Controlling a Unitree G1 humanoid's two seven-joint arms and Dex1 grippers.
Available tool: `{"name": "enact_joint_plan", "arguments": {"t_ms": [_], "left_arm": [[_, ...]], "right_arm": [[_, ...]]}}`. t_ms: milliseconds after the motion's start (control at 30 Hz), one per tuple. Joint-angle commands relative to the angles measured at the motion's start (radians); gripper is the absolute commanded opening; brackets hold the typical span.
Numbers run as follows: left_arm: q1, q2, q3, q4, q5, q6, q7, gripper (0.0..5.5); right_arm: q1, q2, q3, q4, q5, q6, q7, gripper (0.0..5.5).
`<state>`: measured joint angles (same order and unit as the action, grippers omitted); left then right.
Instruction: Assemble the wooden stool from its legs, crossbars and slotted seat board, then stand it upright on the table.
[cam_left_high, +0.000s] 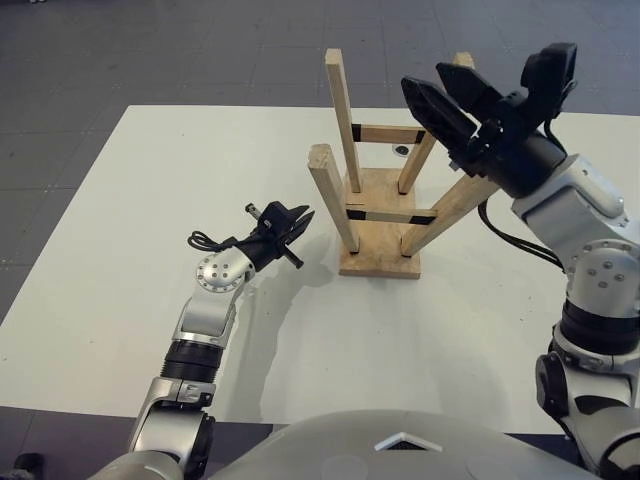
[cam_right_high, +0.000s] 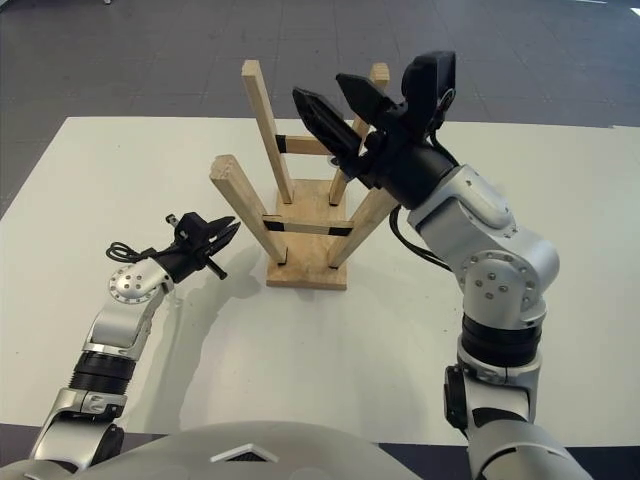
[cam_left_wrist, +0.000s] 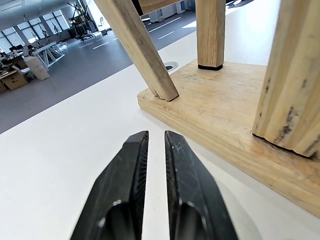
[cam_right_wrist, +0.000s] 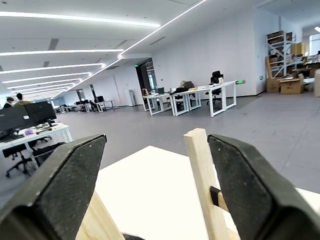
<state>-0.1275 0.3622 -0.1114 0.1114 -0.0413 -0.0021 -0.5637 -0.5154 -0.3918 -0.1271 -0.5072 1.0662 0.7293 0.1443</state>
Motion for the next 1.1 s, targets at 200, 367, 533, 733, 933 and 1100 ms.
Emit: {"name": "enact_joint_plan", "arguments": {"t_ms": [200,367,533,733,933,1100], "left_arm": [[-0.153,-0.01,0.272,-0.174,-0.283,0.2,0.122,0.61],[-0.368,0.013,0.339,-0.507,-0.553,0.585,0.283,0.1],[-0.521,-0.032,0.348,-0.58,-0.831,0.863,0.408,0.1],[-0.548,-0.024,0.313,-0.494,-0.998,1.076,0.436,0.1],[-0.68,-0.062,0.35,-0.45,-1.038,1.016,0.447,0.1],[-0.744,-0.077,0.367,-0.416,-1.058,0.947,0.433,0.1]], "right_arm": [[-0.1,-0.133,-0.202,0.035,0.03,-0.011,-0.172,3.75],[0.253,-0.162,-0.179,0.052,-0.199,-0.077,-0.074,3.31],[0.435,-0.155,-0.046,0.087,-0.428,-0.163,0.022,2.73],[0.461,-0.102,0.038,0.122,-0.544,-0.182,0.049,2.73],[0.469,-0.063,0.061,0.156,-0.6,-0.186,0.08,2.73],[0.474,-0.045,0.063,0.158,-0.625,-0.182,0.101,2.73]]}}
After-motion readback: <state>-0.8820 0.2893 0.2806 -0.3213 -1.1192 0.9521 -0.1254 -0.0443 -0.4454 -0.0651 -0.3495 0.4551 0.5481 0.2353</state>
